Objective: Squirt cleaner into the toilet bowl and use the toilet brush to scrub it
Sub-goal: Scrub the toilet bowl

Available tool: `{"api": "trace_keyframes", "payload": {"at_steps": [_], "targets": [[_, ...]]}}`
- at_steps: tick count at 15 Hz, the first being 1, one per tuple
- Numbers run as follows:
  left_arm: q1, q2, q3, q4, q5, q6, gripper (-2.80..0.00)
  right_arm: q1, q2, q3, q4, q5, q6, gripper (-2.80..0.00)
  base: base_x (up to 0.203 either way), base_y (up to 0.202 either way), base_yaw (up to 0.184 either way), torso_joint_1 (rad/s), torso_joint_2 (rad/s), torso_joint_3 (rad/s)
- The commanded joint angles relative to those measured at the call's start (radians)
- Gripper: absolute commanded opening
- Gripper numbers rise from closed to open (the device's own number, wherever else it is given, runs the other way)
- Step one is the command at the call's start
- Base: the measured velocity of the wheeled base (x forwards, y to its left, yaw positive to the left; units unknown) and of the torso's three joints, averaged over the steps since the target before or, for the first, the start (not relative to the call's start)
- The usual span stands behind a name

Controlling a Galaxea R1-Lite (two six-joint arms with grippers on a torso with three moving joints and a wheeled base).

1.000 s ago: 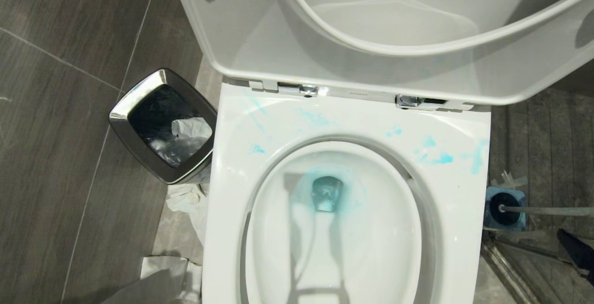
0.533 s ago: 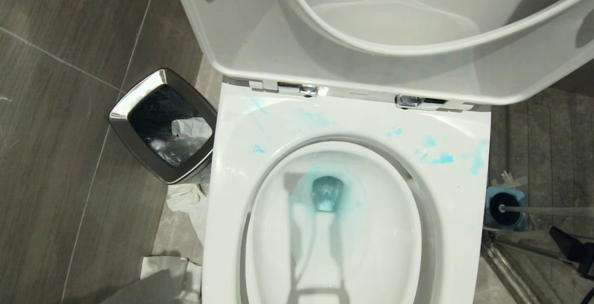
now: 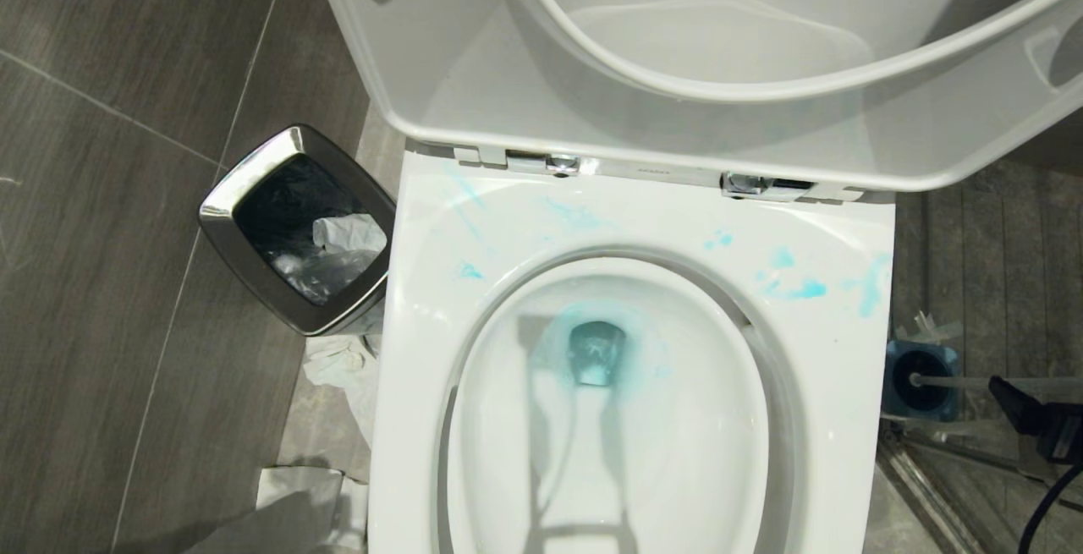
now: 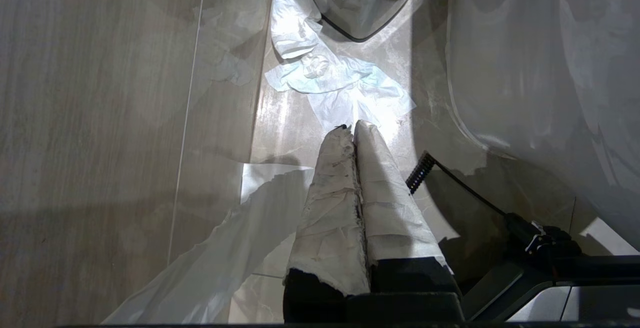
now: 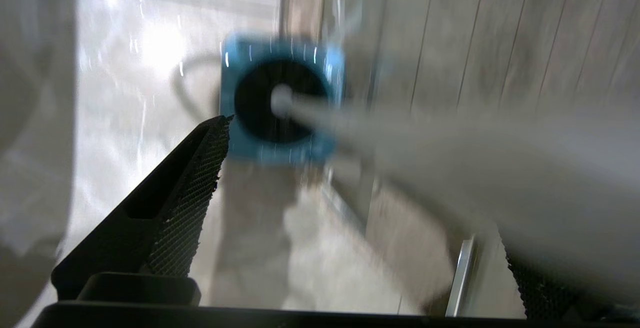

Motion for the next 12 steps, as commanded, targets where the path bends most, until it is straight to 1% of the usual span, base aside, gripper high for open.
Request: {"api": "trace_keyframes", "payload": {"at_steps": [1,4,5,8,10,12], "targets": [[0.000,0.001,0.002,-0.001,0.000,0.000,-2.80,0.000,0.026,-0.012,-0.047,0.034,-0.006,0.00,0.000,0.000,0.000,0.000,0.00,0.000],[-0.001,0.001,0.002,0.000,0.000,0.000,-2.80,0.000,0.048,-0.015,-0.092,0.053,-0.023,0.00,0.000,0.000,0.000,0.000,0.00,0.000],[-0.001,0.001,0.002,0.000,0.000,0.000,-2.80,0.000,0.053,-0.018,-0.105,0.063,-0.023,-2.80,0.000,0.000,0.000,0.000,0.00,0.000],[-0.001,0.001,0.002,0.000,0.000,0.000,-2.80,0.000,0.069,-0.035,-0.144,0.068,-0.028,-2.80,0.000,0.000,0.000,0.000,0.00,0.000],[-0.001,0.001,0.002,0.000,0.000,0.000,-2.80,0.000,0.073,-0.034,-0.169,0.069,-0.049,-2.80,0.000,0.000,0.000,0.000,0.00,0.000],[0.000,0.001,0.002,0.000,0.000,0.000,-2.80,-0.003,0.071,-0.022,-0.210,0.117,-0.046,-2.80,0.000,0.000,0.000,0.000,0.00,0.000]]}}
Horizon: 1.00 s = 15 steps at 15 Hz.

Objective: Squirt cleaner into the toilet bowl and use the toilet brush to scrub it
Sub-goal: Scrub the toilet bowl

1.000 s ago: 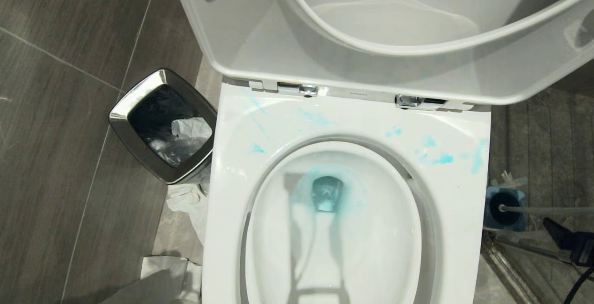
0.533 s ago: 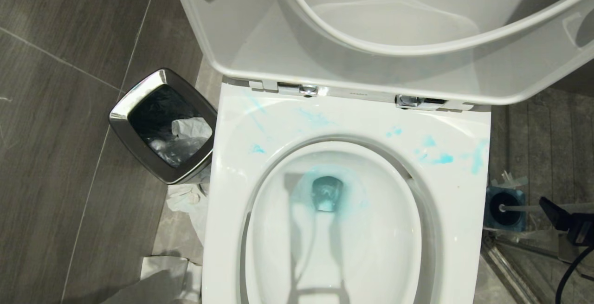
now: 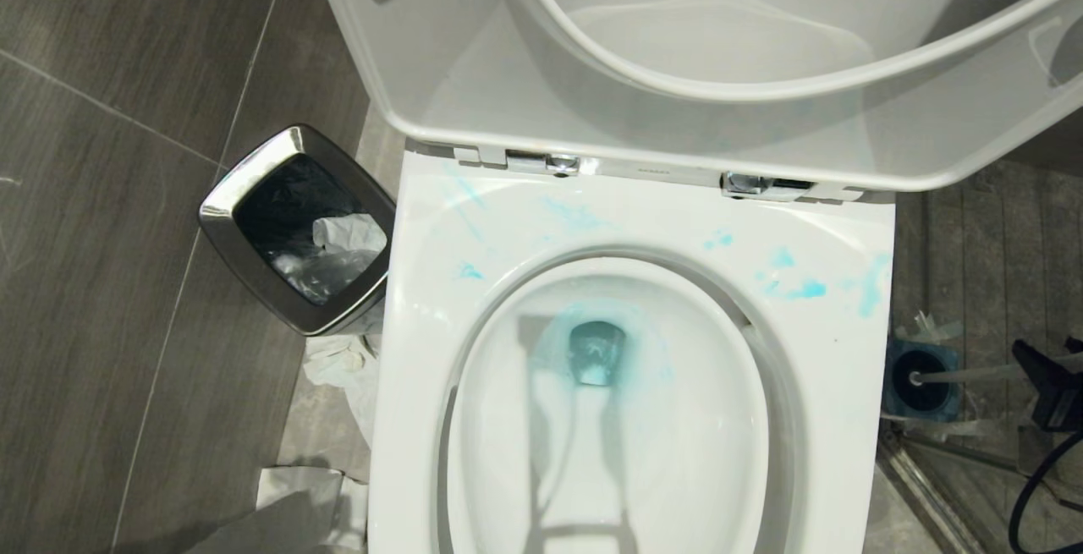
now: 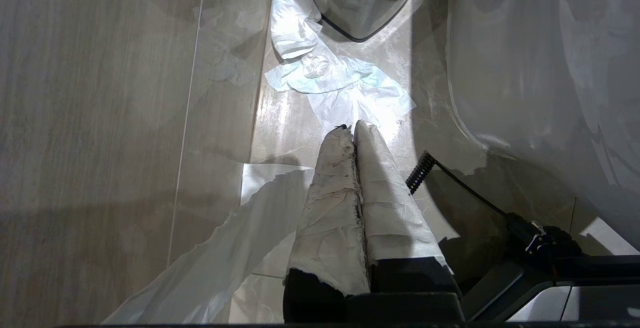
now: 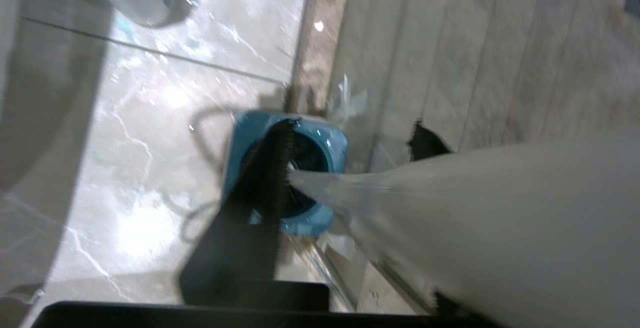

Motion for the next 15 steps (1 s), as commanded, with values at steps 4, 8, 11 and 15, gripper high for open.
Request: {"api": "trace_keyframes", "payload": {"at_steps": [4,8,11,15], "targets": [[0.001,0.001,0.002,0.000,0.000,0.000,-2.80,-0.006,-0.003,0.024,-0.096,0.066,0.005,-2.80,0.000,0.000,0.000,0.000,0.00,0.000],[0.000,0.001,0.002,0.000,0.000,0.000,-2.80,-0.014,-0.049,0.097,-0.096,0.072,0.056,-2.80,0.000,0.000,0.000,0.000,0.00,0.000],[0.001,0.001,0.002,0.000,0.000,0.000,-2.80,-0.042,-0.112,0.104,-0.096,0.128,0.145,-2.80,0.000,0.000,0.000,0.000,0.00,0.000],[0.000,0.001,0.002,0.000,0.000,0.000,-2.80,-0.044,-0.145,0.055,-0.096,0.172,0.198,-2.80,0.000,0.000,0.000,0.000,0.00,0.000]]}}
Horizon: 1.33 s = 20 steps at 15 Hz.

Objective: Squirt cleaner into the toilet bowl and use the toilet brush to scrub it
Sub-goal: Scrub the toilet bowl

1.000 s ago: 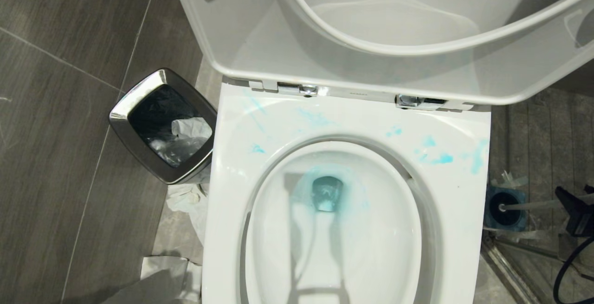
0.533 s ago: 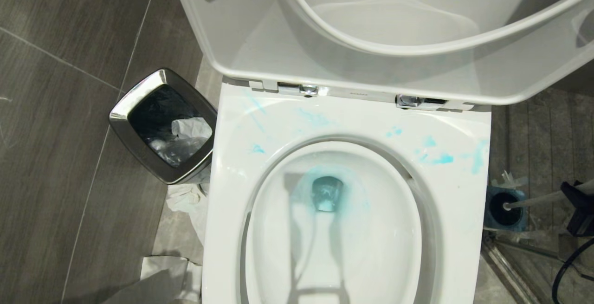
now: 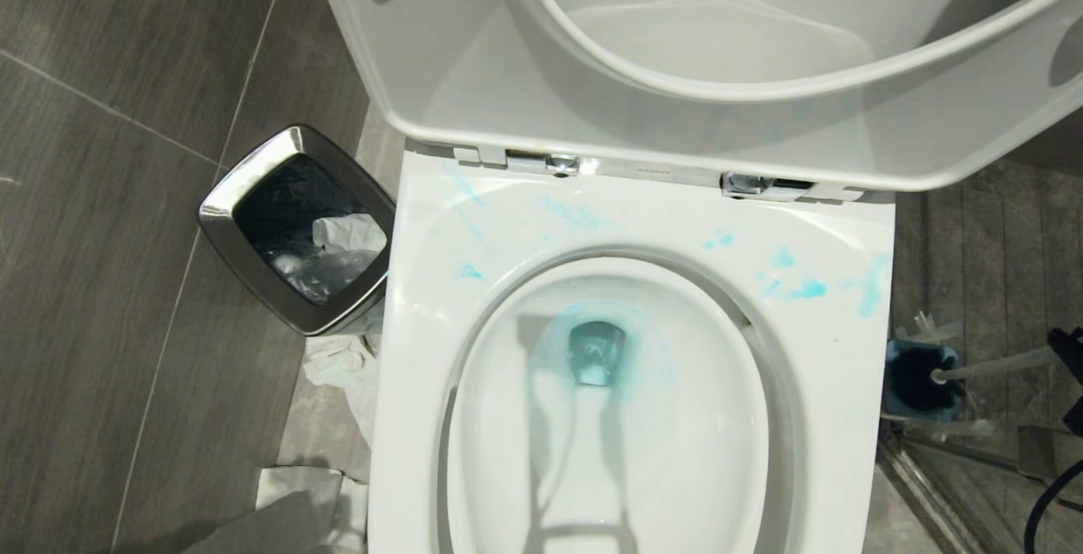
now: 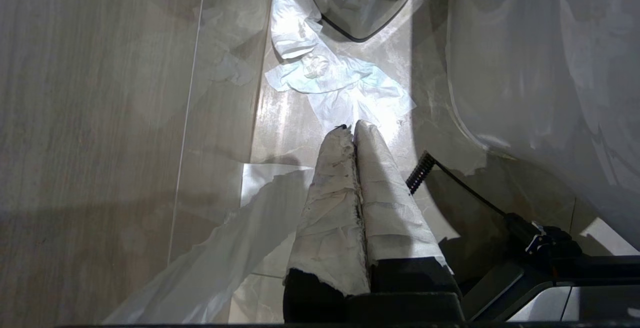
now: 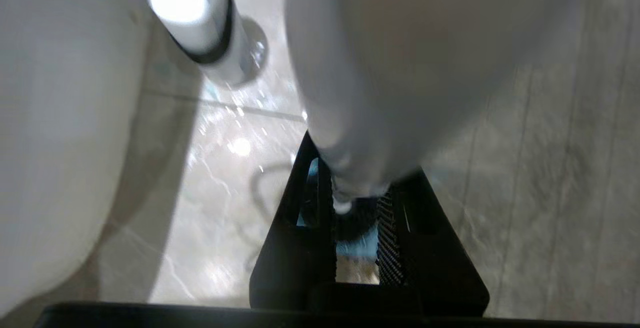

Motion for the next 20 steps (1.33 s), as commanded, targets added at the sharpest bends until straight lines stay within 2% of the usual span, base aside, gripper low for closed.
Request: {"api": "trace_keyframes", "payload": {"at_steps": [1,3,5,7,8,9,10,14,18,20], "targets": [[0.000,0.001,0.002,0.000,0.000,0.001,-2.80,-0.001,-0.038,-0.040,-0.005,0.008,0.001,-2.80,0.000,0.000,0.000,0.000,0.00,0.000],[0.000,0.001,0.002,0.000,0.000,-0.001,-2.80,-0.003,-0.087,-0.113,0.096,0.008,0.003,-2.80,0.000,0.000,0.000,0.000,0.00,0.000],[0.000,0.001,0.002,0.000,0.000,-0.001,-2.80,-0.003,-0.198,-0.213,0.327,0.009,0.011,-2.80,0.000,0.000,0.000,0.000,0.00,0.000],[0.000,0.001,0.002,0.000,0.000,-0.001,-2.80,-0.002,-0.344,-0.354,0.726,0.019,0.014,-2.80,0.000,0.000,0.000,0.000,0.00,0.000],[0.001,0.001,0.002,0.000,0.000,-0.001,-2.80,-0.002,-0.419,-0.450,0.970,0.027,0.014,-2.80,0.000,0.000,0.000,0.000,0.00,0.000],[0.000,0.001,0.002,0.000,0.000,0.001,-2.80,-0.002,-0.486,-0.529,1.153,0.033,0.014,-2.80,0.000,0.000,0.000,0.000,0.00,0.000],[0.000,0.001,0.002,0.000,0.000,-0.001,-2.80,-0.001,-0.536,-0.588,1.270,0.038,0.010,-2.80,0.000,0.000,0.000,0.000,0.00,0.000],[0.000,0.001,0.002,0.000,0.000,0.000,-2.80,0.000,-0.587,-0.703,1.416,0.038,-0.004,-2.80,0.000,0.000,0.000,0.000,0.00,0.000],[0.001,0.001,0.002,-0.001,0.000,-0.001,-2.80,0.000,-0.618,-0.879,1.669,0.038,-0.004,-2.80,0.000,0.000,0.000,0.000,0.00,0.000],[0.000,0.001,0.002,-0.001,0.000,-0.001,-2.80,0.000,-0.623,-0.938,1.734,0.037,-0.003,-2.80,0.000,0.000,0.000,0.000,0.00,0.000]]}}
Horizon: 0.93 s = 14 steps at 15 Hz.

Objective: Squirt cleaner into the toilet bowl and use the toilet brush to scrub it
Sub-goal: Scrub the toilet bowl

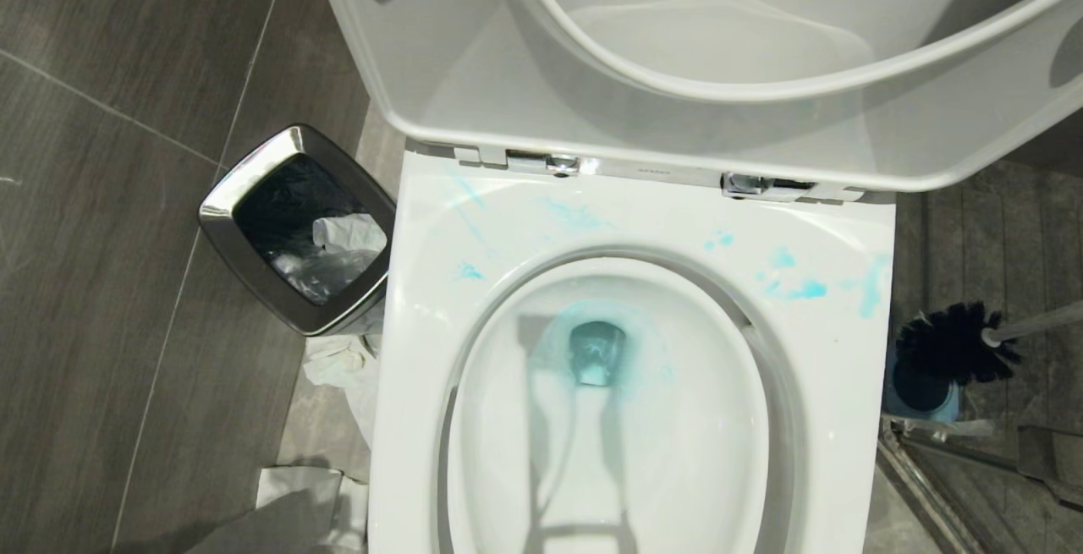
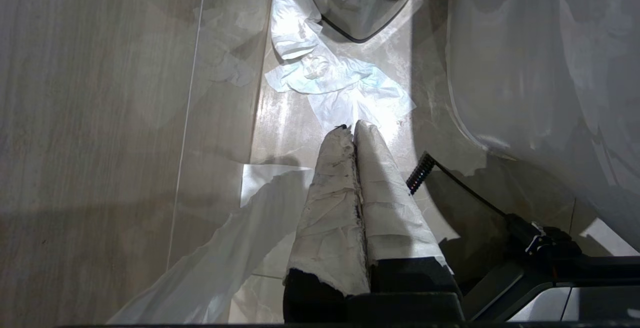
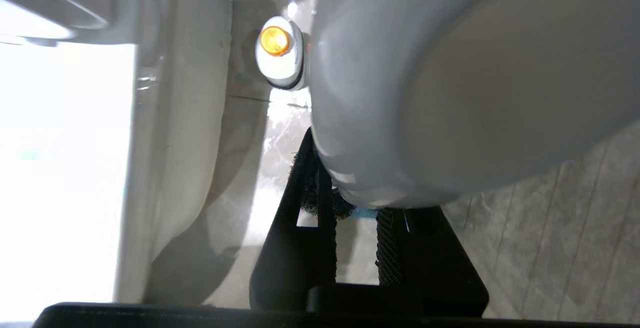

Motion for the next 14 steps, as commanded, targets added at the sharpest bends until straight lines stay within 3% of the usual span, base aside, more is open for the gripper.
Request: {"api": "trace_keyframes", "payload": {"at_steps": [1,10,14], "targets": [[0.001,0.001,0.002,0.000,0.000,0.000,-2.80,0.000,-0.013,-0.075,0.055,0.003,0.001,-2.80,0.000,0.000,0.000,0.000,0.00,0.000],[0.001,0.001,0.002,0.000,0.000,-0.002,-2.80,0.000,0.038,-0.350,0.262,0.003,0.033,-2.80,0.000,0.000,0.000,0.001,0.00,0.132],[0.000,0.001,0.002,0.000,0.000,-0.002,-2.80,0.000,0.050,-0.371,0.268,0.001,0.047,-2.80,0.000,0.000,0.000,0.006,0.00,0.203]]}}
